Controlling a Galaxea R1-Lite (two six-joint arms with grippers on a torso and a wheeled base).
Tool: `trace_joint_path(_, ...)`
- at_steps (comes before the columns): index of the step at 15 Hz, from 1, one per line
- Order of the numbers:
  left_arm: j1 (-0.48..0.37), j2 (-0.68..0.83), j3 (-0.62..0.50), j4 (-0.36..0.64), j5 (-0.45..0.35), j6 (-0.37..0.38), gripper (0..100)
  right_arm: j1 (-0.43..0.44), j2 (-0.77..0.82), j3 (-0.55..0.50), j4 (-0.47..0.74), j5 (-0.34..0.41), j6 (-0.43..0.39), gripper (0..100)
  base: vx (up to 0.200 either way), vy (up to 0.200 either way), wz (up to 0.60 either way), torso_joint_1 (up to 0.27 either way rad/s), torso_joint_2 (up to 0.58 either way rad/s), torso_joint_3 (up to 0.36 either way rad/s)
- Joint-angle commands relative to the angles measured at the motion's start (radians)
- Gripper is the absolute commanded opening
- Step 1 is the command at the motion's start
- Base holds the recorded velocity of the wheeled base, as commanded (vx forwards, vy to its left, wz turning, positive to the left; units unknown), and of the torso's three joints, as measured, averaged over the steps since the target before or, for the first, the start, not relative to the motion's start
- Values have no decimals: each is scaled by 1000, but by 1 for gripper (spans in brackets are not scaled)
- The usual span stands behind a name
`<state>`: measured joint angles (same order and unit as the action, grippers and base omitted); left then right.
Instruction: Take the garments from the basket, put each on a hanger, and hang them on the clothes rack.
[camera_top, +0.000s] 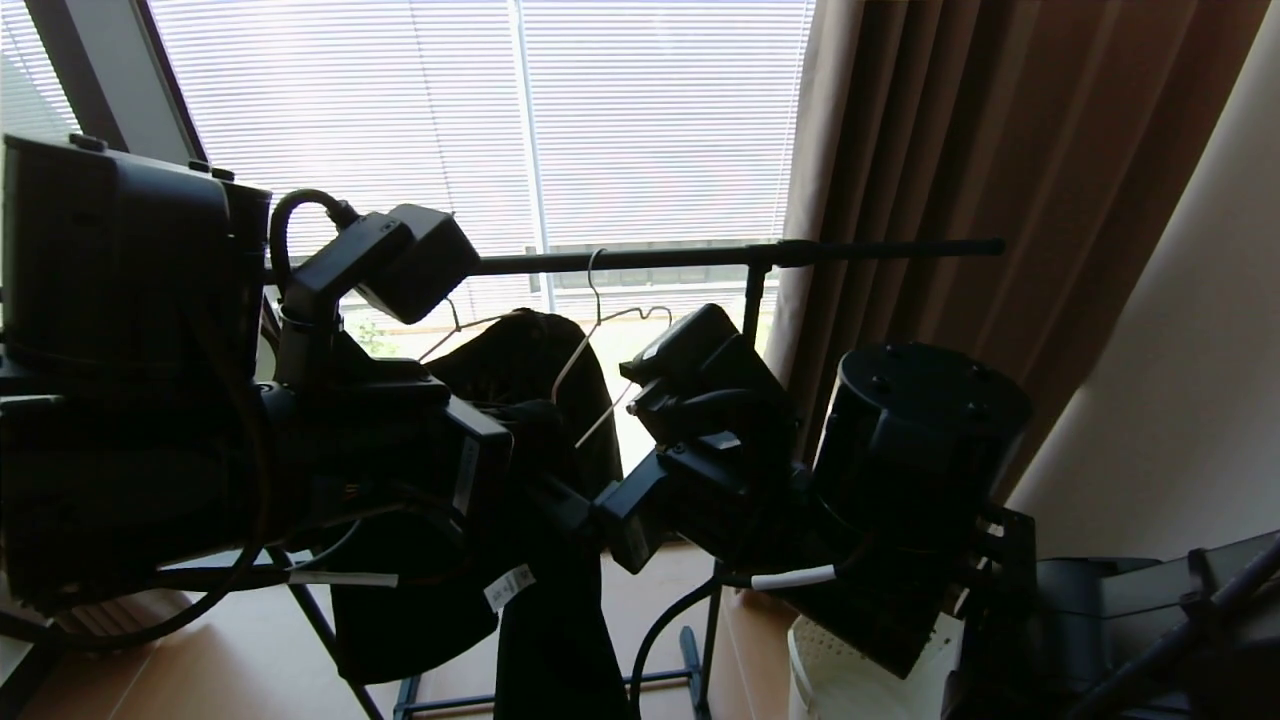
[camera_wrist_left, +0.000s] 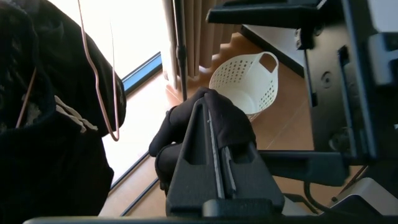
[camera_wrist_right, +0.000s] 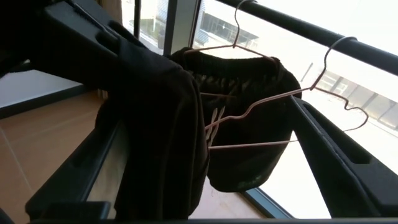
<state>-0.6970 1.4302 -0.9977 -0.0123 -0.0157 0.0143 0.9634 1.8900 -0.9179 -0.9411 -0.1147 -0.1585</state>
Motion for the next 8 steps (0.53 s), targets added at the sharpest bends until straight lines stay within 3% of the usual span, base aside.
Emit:
trace_joint_path(1,-1,-10,-1,-1,-1,0,0,-12,60,-6,-2,0,1,100,0,0,0,0,0,0)
trace_joint_path(3,4,-8,-2,-1,-1,0,0,-14,93,5,-10,-5,2,100,0,0,0,0,0,0)
trace_joint_path(7,60,-1,-9,-1,-1,-4,0,-14,6,73,-10,-8,2,100,0,0,0,0,0,0)
trace_joint_path(8,67,7,-12,-3,-1,-5,0,-15,-60,142,-10,-2,2,100,0,0,0,0,0,0)
